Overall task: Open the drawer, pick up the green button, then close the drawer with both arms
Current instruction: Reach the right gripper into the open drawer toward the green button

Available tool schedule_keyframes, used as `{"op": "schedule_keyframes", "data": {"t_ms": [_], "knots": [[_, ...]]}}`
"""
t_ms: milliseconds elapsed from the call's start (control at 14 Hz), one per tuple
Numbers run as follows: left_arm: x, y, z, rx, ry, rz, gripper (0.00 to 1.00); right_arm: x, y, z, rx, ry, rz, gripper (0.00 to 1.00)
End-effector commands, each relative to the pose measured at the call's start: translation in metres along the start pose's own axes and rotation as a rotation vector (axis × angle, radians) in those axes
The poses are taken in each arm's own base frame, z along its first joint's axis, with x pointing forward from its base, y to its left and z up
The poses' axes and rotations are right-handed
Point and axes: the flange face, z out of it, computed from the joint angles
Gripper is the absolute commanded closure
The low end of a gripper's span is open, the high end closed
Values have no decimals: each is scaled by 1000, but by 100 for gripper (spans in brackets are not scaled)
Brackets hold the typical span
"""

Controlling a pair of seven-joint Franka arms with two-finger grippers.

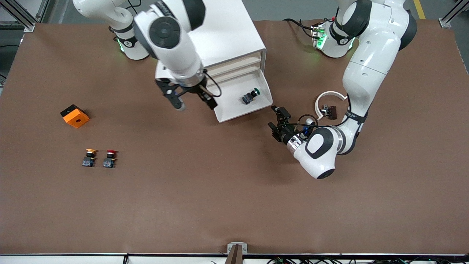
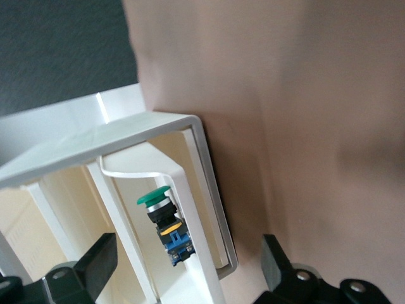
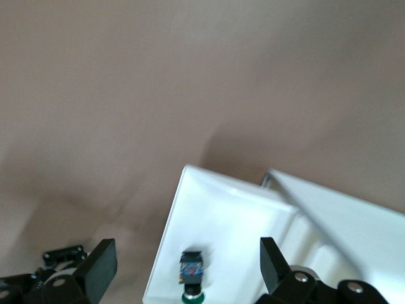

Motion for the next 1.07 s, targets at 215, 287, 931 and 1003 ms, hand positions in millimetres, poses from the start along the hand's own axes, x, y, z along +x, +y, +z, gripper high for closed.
{"op": "schedule_keyframes", "data": {"t_ms": [215,287,931,1003], "knots": [[-3,-35,-38,-96,144,478,0,-61,-20,68,-31,11,-3,0],[0,-40,-48,-117,171,542,0,-65,-25,77,-20,17,13,0],[-16,-67,-118,-413,390,1100,0,-117,-33,181,-93,44,-24,0],[-17,-65,-121,-431,417,1163,0,-121,-34,187,-93,44,-30,0]]}}
